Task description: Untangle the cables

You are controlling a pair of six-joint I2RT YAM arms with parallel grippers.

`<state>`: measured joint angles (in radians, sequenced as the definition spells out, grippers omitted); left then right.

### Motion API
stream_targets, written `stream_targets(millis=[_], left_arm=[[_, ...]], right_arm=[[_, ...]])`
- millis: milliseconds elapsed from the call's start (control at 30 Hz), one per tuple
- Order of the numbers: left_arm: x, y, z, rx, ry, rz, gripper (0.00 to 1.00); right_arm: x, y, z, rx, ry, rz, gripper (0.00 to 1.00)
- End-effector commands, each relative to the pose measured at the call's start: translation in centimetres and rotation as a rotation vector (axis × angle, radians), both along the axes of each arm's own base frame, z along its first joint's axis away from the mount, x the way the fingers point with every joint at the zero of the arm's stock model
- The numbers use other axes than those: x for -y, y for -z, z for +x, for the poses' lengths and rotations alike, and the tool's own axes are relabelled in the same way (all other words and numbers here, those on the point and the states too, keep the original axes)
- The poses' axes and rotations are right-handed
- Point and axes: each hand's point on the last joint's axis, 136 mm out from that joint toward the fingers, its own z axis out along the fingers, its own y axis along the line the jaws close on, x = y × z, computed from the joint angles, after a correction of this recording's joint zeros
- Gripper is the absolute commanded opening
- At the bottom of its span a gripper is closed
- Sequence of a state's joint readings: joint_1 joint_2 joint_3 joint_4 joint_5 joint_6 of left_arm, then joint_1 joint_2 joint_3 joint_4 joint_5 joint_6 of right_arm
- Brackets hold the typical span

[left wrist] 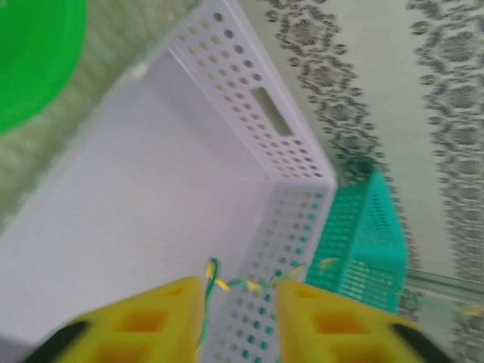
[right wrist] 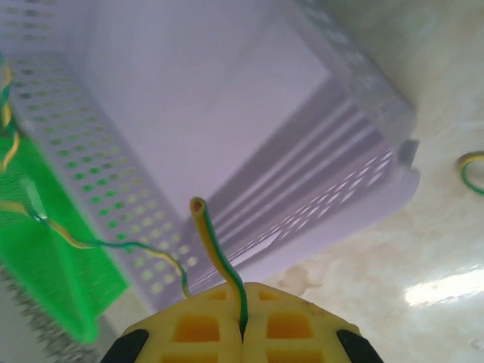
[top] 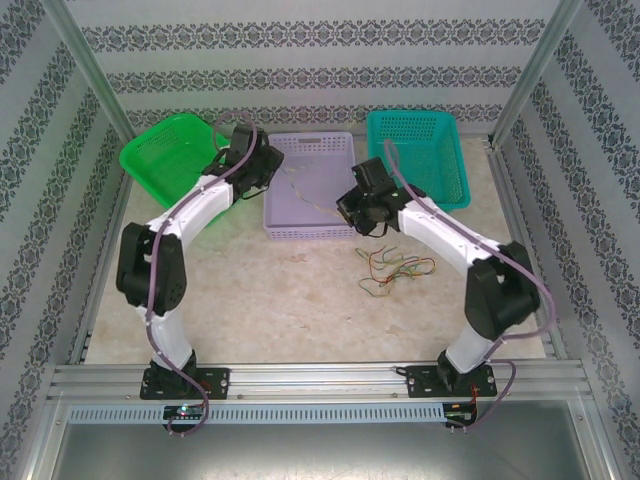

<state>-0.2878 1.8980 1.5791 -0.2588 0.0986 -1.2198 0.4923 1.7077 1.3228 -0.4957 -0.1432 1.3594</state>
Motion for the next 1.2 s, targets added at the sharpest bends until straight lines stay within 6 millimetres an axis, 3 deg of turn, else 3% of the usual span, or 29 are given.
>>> stream_targets(millis=[0,67,133,400,533,600,700,767,900,1000,1167], left_arm=[[-0.3,3.2,-0.3,-0.158,0.083,0.055,0.40],[-0.1,2.9,-0.7,-0.201,0.122,0.101,0.45],[-0.5,1.4,-1.2,-0.182,0.124,0.158,0.49],[-1.6,-4.1,-4.4,-0.100,0.144,0.209,0.53],[-1.2,-5.6,-6.6,-0.083,0.209,0.208,0.53],[-0.8,-6.0,-7.7,-0.077,0.249,0.207,0.53],[-0.6,-5.8,-9.7,-0.095,0.287,0.205,0.53],[-0.4,-5.3,-11.2,-0.112,0.313,0.201,0.53],[0.9,-4.0,-14.2,-0.137,0.395,0.191,0.53],[2.7,-2.6,-16.7,-0.155,0.482,0.160,0.52],[6.5,-0.4,-21.0,-0.128,0.650,0.160,0.51]], right_arm=[[1.5,2.7,0.5,-0.058,-0.052,-0.153,0.00],[1.4,3.5,1.5,-0.064,-0.096,-0.201,0.00],[1.3,3.9,2.2,-0.068,-0.143,-0.245,0.00],[0.7,2.8,4.7,-0.016,-0.253,-0.345,0.01],[0.5,1.2,5.4,0.023,-0.282,-0.361,0.38],[0.6,-0.9,5.7,0.079,-0.293,-0.379,0.47],[1.6,-4.7,5.5,0.169,-0.292,-0.415,0.54],[2.9,-7.0,4.8,0.214,-0.271,-0.433,0.55],[6.4,-9.0,2.1,0.254,-0.208,-0.431,0.51],[10.1,-7.8,-1.4,0.222,-0.158,-0.413,0.48],[15.5,-2.5,-8.2,0.080,-0.066,-0.348,0.48]])
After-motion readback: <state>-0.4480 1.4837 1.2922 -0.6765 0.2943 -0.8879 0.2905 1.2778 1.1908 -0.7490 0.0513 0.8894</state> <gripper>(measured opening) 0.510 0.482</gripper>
